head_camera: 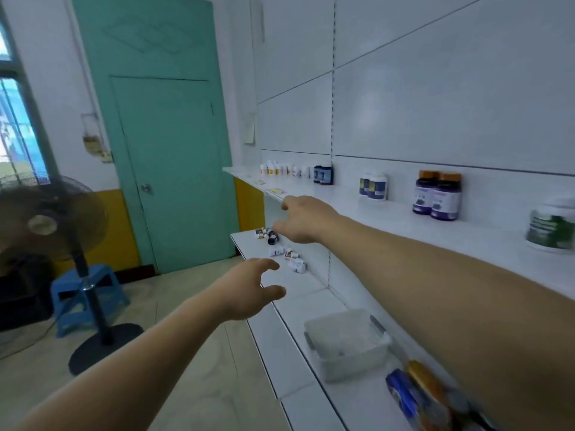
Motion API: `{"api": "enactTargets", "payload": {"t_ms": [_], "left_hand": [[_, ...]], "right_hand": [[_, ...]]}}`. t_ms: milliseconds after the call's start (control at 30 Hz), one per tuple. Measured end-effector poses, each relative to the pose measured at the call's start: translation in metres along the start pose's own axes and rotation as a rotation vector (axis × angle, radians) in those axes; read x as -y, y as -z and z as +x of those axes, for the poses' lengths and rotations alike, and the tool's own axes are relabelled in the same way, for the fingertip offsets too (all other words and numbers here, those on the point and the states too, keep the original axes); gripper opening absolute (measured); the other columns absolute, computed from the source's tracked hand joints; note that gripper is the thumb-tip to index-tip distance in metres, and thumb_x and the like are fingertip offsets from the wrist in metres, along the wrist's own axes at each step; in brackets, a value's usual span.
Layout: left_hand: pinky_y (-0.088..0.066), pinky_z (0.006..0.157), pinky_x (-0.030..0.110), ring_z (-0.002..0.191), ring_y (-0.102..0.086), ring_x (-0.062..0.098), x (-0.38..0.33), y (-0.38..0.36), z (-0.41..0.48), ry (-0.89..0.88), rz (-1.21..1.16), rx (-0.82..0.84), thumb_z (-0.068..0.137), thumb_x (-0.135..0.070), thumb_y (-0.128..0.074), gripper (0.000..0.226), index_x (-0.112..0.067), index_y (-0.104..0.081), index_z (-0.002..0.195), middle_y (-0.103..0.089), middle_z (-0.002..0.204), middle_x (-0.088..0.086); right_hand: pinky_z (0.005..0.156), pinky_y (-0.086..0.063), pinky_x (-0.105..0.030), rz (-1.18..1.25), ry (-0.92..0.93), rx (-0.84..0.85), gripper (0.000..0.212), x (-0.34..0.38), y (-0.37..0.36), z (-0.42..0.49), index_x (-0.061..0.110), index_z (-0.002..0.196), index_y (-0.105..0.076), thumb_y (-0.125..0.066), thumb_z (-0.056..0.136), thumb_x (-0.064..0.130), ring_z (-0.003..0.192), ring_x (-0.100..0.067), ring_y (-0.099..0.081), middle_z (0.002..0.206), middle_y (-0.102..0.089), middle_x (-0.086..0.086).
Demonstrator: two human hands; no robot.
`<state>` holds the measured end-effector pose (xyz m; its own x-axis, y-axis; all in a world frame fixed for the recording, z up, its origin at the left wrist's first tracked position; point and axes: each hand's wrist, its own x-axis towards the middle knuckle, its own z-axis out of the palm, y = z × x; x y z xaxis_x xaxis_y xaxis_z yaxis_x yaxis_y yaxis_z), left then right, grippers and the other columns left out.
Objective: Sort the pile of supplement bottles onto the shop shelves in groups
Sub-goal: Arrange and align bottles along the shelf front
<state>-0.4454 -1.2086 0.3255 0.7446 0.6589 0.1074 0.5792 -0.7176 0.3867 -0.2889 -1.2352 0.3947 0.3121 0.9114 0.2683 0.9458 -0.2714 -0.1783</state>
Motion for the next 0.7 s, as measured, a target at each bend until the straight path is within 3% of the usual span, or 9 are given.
{"api": "enactTargets", "payload": {"t_ms": [400,500,600,700], "left_hand": [[-0.037,0.103,0.029,0.127,-0.045,0.018,0.205,0.018,0.22,0.085,-0.003,0.036,0.089,-0.043,-0.058,0.056,-0.024,-0.041,0.139,-0.042,0.145,-0.001],[-0.035,0.103,0.028,0.13,-0.042,0.018,0.267,0.013,0.271,0.063,-0.043,0.074,0.09,-0.042,-0.057,0.055,-0.023,-0.041,0.14,-0.041,0.146,-0.001],[-0.035,0.104,0.028,0.129,-0.042,0.018,0.325,0.006,0.313,0.089,-0.11,0.159,0.091,-0.04,-0.057,0.054,-0.022,-0.042,0.139,-0.041,0.144,0.0],[-0.038,0.102,0.029,0.123,-0.047,0.019,0.376,-0.006,0.362,0.079,-0.05,0.239,0.09,-0.044,-0.057,0.054,-0.022,-0.044,0.138,-0.044,0.142,0.002]], "right_hand": [[0.091,-0.046,-0.039,0.036,-0.005,0.088,0.057,0.033,-0.139,0.27,0.018,0.137,-0.044,-0.051,0.091,0.052,0.116,-0.028,-0.051,0.135,-0.051,-0.007],[0.083,-0.044,-0.035,0.06,-0.081,0.137,0.056,0.039,-0.191,0.328,0.016,0.134,-0.047,-0.05,0.09,0.05,0.108,-0.028,-0.052,0.123,-0.054,-0.009],[0.095,-0.043,-0.038,0.075,-0.197,0.239,0.062,0.04,-0.245,0.378,0.016,0.14,-0.044,-0.049,0.089,0.051,0.123,-0.029,-0.047,0.141,-0.046,-0.01],[0.097,-0.044,-0.037,0.09,-0.321,0.304,0.06,0.026,-0.294,0.414,0.015,0.138,-0.044,-0.049,0.089,0.05,0.122,-0.029,-0.049,0.14,-0.048,-0.01]]}}
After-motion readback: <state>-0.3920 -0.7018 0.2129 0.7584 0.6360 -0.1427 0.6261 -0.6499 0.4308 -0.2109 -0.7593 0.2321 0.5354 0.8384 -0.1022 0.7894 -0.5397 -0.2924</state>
